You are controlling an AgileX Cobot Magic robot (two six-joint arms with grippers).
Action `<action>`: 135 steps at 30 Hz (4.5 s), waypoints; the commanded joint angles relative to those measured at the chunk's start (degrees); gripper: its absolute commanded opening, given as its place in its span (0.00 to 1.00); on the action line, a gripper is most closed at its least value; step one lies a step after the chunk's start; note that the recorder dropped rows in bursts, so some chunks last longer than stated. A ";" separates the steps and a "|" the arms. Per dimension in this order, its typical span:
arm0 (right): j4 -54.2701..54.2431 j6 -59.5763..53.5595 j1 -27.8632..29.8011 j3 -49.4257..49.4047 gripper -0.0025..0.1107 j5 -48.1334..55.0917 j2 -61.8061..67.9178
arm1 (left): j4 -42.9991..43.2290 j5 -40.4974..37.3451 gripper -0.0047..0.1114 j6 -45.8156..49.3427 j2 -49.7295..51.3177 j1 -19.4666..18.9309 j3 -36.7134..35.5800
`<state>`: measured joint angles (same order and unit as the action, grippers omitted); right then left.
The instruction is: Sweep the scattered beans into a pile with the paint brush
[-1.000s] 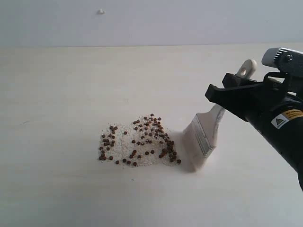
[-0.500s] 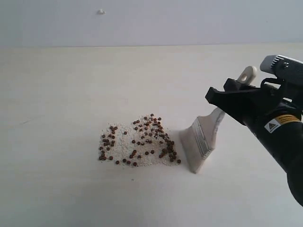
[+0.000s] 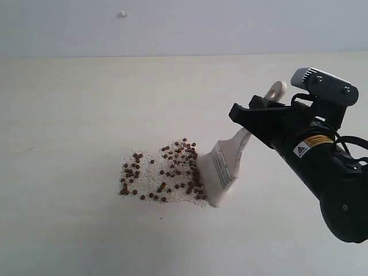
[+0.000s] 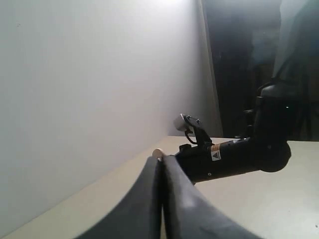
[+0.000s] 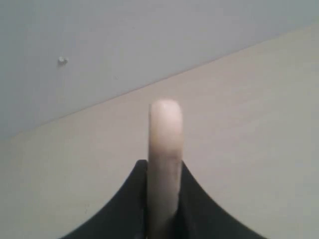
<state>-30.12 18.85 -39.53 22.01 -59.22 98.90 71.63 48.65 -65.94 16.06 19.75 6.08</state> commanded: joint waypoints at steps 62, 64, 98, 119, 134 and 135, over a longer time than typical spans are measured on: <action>41.77 -16.50 0.20 7.06 0.02 13.65 -21.75 | -52.42 -29.77 0.04 -0.29 -0.28 0.18 -1.66; 43.45 -15.92 0.20 7.06 0.02 12.33 -21.88 | -54.89 -32.42 0.04 -0.29 -0.28 0.18 -1.88; -36.14 -44.24 -35.75 44.68 0.02 -10.75 21.23 | -48.28 -34.93 0.04 -0.29 -0.28 0.18 -1.88; -47.58 -51.35 -35.16 56.06 0.02 -10.75 28.08 | -48.29 -35.27 0.04 -0.29 -0.28 0.18 -1.88; -54.28 -67.78 -35.16 56.06 0.02 -10.75 28.08 | -48.29 -35.27 0.04 -0.29 -0.28 0.18 -1.88; -54.78 -68.03 -35.16 56.06 0.02 -10.75 28.08 | -48.29 -35.27 0.04 -0.29 -0.28 0.18 -1.88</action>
<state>-83.07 -45.42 -75.00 77.93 -69.70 127.04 23.07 13.51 -66.16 15.93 19.75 4.50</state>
